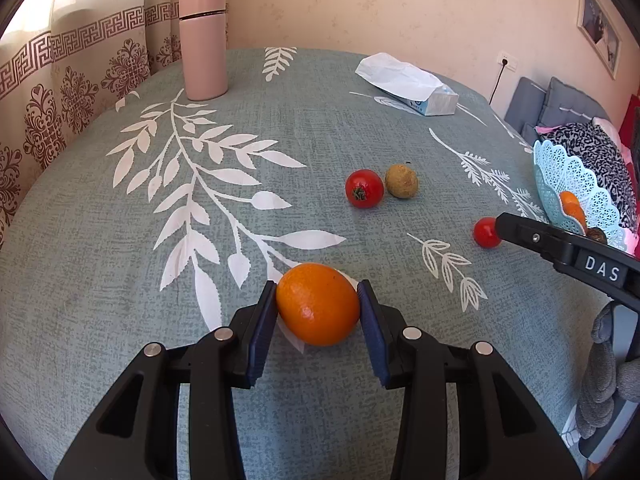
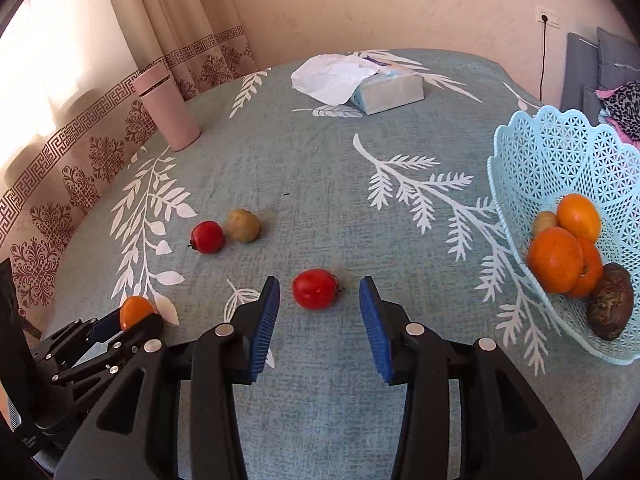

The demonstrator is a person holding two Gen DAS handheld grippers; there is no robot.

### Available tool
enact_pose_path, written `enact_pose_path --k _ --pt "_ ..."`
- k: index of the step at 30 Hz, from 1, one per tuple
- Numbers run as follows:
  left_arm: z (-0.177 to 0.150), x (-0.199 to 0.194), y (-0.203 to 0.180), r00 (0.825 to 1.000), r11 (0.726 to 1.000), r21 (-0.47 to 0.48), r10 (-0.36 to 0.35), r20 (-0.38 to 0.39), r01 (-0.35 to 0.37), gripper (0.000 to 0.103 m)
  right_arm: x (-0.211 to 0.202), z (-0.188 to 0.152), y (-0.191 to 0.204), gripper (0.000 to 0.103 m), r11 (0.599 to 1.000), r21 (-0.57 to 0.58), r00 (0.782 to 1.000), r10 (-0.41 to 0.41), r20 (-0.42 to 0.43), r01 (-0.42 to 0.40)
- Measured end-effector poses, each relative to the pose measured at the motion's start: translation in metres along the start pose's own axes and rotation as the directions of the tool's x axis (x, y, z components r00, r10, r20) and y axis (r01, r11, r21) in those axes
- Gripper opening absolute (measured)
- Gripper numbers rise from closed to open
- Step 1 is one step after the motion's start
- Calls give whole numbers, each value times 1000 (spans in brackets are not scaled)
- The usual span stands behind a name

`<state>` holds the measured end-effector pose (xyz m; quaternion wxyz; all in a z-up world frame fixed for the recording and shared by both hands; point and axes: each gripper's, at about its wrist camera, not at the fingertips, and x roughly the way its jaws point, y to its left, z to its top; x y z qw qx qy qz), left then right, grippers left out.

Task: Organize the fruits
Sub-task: 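Grasp the red tomato with the right tool while the left tool holds the orange, then place the tomato in the basket with the right tool while the left tool holds the orange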

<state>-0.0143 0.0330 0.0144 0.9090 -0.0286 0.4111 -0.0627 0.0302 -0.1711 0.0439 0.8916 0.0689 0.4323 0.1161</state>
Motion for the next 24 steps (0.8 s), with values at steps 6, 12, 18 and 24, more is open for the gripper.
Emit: enact_pose_path --k 6,12,18,24 --pt "0 0 0 1000 1000 -1 -1 1 1 41 15 -1 7 31 999 -42 999 -24 -23 23" --pt "0 0 0 1000 1000 0 -1 0 1 41 -14 -4 6 20 998 -47 997 -42 59 45" --pt "0 0 0 1000 1000 0 0 0 0 41 -41 -1 -9 21 999 -15 992 -48 116 50" --pt "-1 0 -1 1000 1000 2 1 0 -1 41 -27 -1 -8 45 1000 2 998 5 57 -5"
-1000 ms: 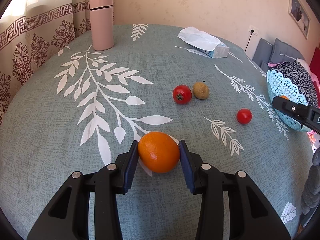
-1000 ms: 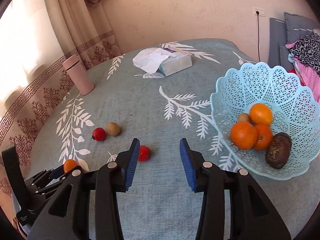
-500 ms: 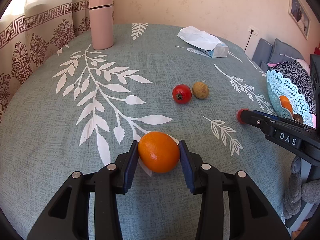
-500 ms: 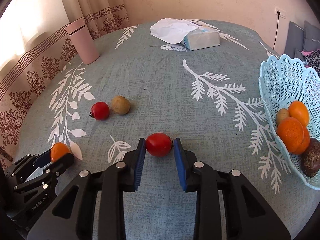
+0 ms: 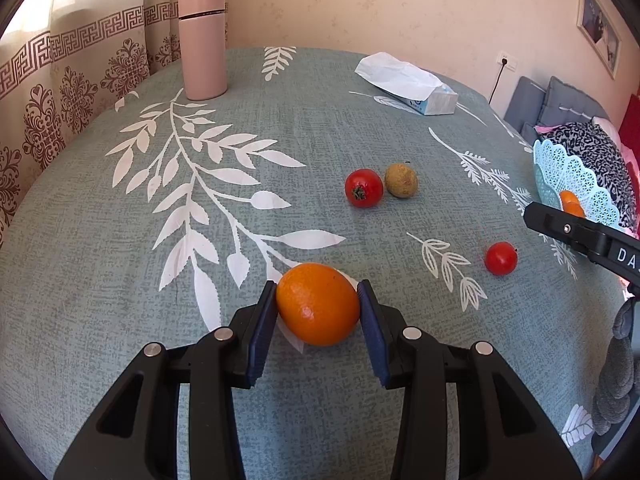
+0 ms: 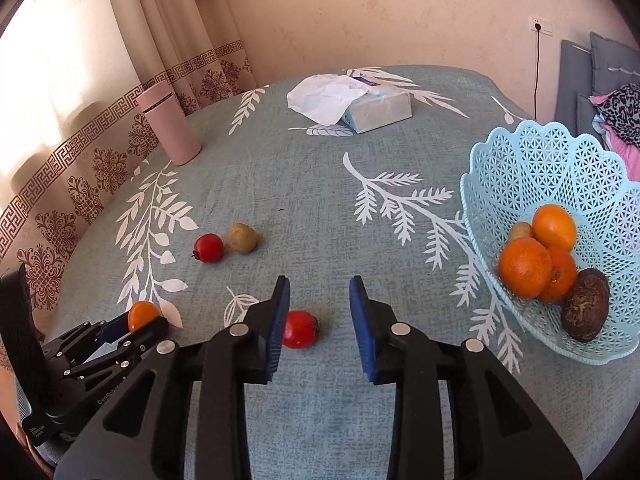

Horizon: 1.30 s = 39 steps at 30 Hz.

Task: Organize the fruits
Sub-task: 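Place the tomato in the basket with the right tool while the left tool holds the orange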

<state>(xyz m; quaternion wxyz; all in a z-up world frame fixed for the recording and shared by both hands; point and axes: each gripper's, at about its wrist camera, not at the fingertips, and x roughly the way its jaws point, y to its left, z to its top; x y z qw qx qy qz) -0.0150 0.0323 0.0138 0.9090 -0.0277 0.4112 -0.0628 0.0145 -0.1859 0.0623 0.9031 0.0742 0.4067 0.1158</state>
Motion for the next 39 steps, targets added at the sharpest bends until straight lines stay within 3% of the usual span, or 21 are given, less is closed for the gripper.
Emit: enact_pose_path --k 5,10,13,14,20,27,35,39 --pt "0 0 0 1000 1000 -2 -3 -1 3 41 22 0 19 47 998 -62 999 -10 -44 8" --pt "1 0 1 1000 1000 -3 -6 -2 6 41 43 -13 21 47 990 -92 987 -113 -115 102" --pt "1 0 1 1000 1000 -3 -5 -2 5 41 38 -20 22 41 987 -108 988 -125 -93 115" --pt "1 0 1 1000 1000 -3 -5 -2 5 41 37 -21 23 30 987 -115 989 -120 -91 109" --pt "1 0 1 1000 1000 -5 -7 -1 7 41 24 -18 24 30 988 -117 993 -108 -37 103" --pt "1 -2 2 1000 1000 -8 -7 5 7 41 -21 -4 -3 30 988 -27 985 -146 92 149" --pt "2 -7 -1 1000 1000 4 -3 14 3 41 -65 5 -69 30 957 152 943 -274 189 248" --pt "3 -10 -4 1000 1000 15 -4 16 4 41 -76 6 -103 39 930 255 926 -318 201 264"
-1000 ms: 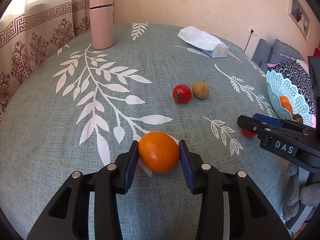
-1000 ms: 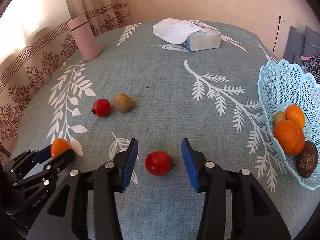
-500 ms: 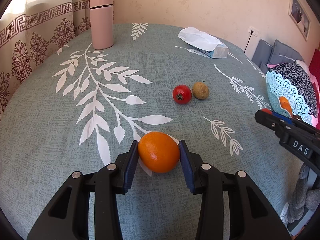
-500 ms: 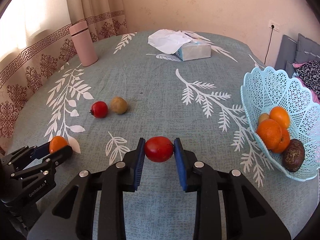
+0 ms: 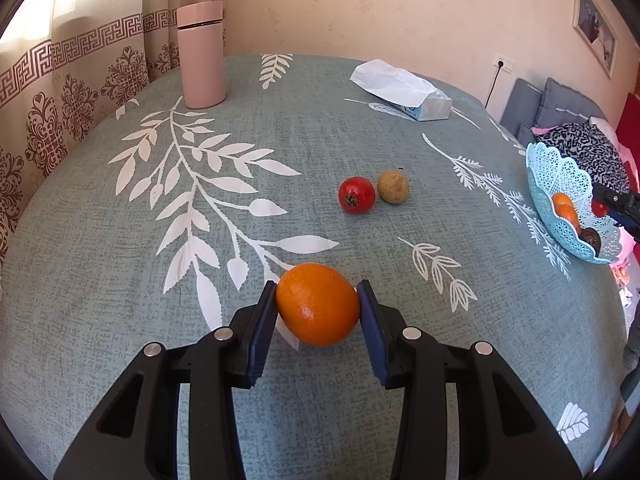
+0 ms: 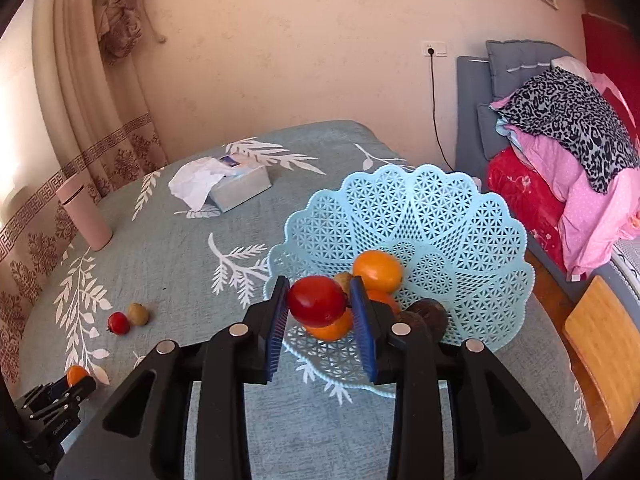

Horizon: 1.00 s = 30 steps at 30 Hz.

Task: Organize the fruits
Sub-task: 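Place the tomato in the basket with the right tool while the left tool holds the orange, then lower the orange into the basket and open the left tool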

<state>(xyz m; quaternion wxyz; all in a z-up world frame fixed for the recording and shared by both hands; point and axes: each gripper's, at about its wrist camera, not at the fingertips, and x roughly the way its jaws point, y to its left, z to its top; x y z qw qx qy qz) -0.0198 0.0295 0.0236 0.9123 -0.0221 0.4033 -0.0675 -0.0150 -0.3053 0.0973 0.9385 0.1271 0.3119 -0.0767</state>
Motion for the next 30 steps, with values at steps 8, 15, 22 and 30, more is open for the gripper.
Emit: enact_pose_path --k 8,15,22,30 --pt "13 -14 -12 1000 1000 24 -10 26 9 41 0 2 -34 52 995 52 994 -94 58 91" --pt "32 -33 -36 997 997 72 -18 80 12 41 4 -1 -54 52 987 99 988 -132 80 124" --pt "53 -42 -78 992 989 139 -65 111 50 41 1 -2 -56 52 985 89 978 -160 132 149" --pt "77 -28 -132 986 972 195 -149 77 131 41 -4 -5 -47 60 984 45 965 -180 189 174"
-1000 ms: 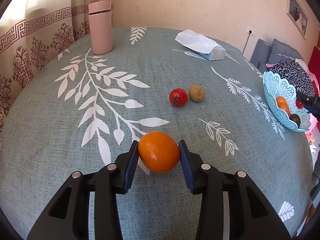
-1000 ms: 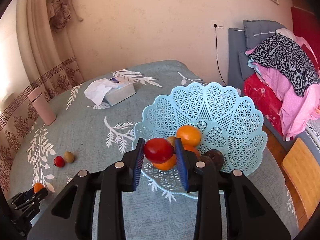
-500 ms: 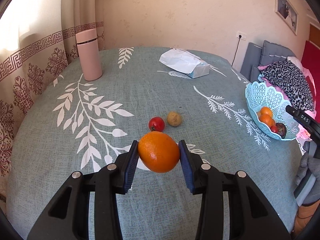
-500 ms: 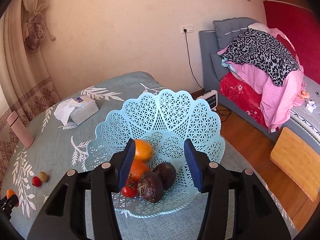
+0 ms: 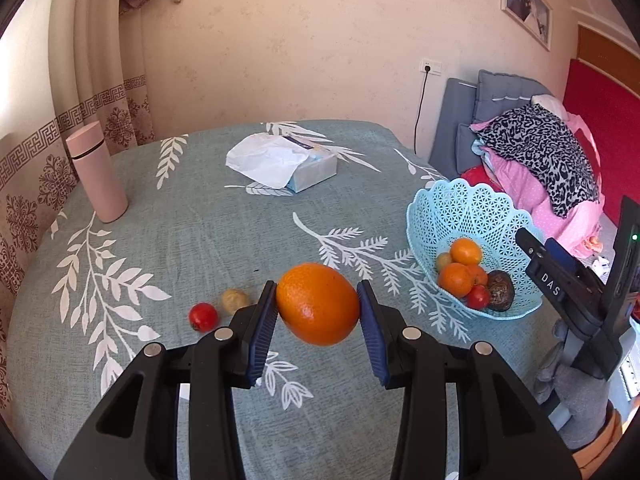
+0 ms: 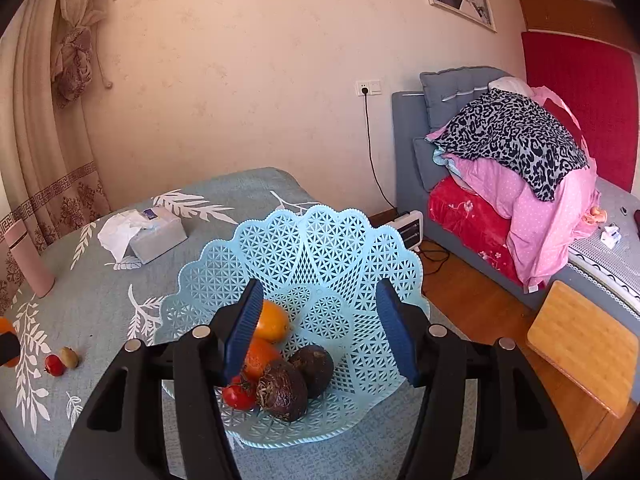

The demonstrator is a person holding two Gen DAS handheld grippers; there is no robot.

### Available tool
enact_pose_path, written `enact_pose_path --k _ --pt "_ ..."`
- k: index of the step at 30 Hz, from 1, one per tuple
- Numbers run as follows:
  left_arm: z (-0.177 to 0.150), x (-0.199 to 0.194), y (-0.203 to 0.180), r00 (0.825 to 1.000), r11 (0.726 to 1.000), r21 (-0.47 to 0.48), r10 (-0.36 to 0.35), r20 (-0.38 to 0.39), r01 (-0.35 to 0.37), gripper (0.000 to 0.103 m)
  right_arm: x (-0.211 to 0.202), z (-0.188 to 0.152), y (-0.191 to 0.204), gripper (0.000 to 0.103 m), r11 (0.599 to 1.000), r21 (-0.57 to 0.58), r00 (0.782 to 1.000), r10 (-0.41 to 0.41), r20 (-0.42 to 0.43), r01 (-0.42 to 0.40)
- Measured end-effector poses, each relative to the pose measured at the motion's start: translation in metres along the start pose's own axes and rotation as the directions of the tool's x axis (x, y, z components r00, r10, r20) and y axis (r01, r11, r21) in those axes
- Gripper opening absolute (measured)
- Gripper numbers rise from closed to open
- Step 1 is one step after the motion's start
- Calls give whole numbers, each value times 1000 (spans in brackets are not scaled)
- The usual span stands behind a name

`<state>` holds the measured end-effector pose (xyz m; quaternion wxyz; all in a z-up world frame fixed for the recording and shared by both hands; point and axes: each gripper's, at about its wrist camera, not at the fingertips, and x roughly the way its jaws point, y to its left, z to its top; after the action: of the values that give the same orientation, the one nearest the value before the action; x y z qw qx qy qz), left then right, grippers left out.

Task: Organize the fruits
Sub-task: 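Lower the orange into the basket and open the left tool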

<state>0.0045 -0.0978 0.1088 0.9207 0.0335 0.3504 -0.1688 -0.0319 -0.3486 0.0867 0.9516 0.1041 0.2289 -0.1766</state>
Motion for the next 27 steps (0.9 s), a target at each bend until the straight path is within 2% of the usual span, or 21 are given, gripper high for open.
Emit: enact_pose_path --k 9,22,24,26,27 --pt "28 39 -51 991 990 51 -125 -50 128 41 -3 2 -14 60 997 68 999 -36 26 34" --pt "33 76 -95 968 965 107 -231 -96 241 41 3 -2 -27 60 990 121 997 -75 15 73" --pt "32 75 -94 967 964 100 -240 -87 248 46 4 -3 -28 60 989 124 997 -79 12 77" --pt "33 72 -89 971 968 85 -233 -55 237 71 5 -3 -29 60 989 127 997 -81 9 79" --pt "33 71 -85 974 971 75 -224 -40 227 73 5 -4 -29 60 989 127 997 -83 8 81"
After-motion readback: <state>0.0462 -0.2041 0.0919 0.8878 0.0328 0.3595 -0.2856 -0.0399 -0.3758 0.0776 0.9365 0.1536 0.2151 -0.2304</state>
